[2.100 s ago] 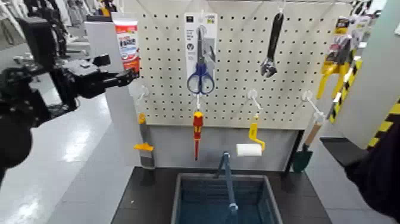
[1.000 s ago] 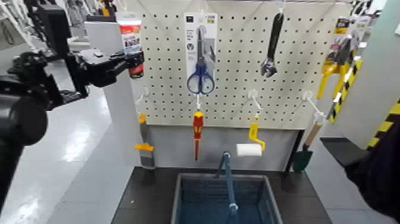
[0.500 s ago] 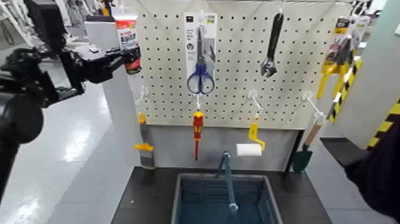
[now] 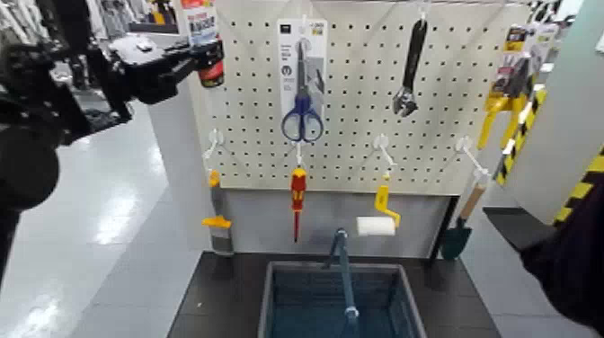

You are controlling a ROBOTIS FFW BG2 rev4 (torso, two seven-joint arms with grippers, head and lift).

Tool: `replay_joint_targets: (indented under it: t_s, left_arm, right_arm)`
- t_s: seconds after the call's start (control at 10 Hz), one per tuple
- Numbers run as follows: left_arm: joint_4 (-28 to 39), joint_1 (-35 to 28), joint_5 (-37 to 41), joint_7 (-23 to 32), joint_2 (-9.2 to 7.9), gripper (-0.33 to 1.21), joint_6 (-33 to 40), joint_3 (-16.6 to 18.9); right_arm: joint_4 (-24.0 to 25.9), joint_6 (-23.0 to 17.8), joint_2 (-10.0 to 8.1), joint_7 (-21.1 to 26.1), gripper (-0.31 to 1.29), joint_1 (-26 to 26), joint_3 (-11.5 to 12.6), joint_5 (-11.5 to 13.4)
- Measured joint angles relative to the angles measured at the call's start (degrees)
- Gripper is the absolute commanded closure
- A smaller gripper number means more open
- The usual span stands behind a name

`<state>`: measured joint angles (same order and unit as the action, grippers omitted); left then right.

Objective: Put the red glue tube into the crate.

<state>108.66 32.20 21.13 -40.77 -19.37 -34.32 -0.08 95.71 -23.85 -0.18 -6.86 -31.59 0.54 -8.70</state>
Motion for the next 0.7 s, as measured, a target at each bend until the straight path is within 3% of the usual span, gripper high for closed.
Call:
replay_joint_targets:
  t_s: [0.7]
  left_arm:
    - [4.08,-2.84,6.48,5.18,0.31,1.19,-3.2,-1.66]
  right_arm:
    - [0.01,0.15,0.0,-0.01,0.14,0.03,-0.1,0.0]
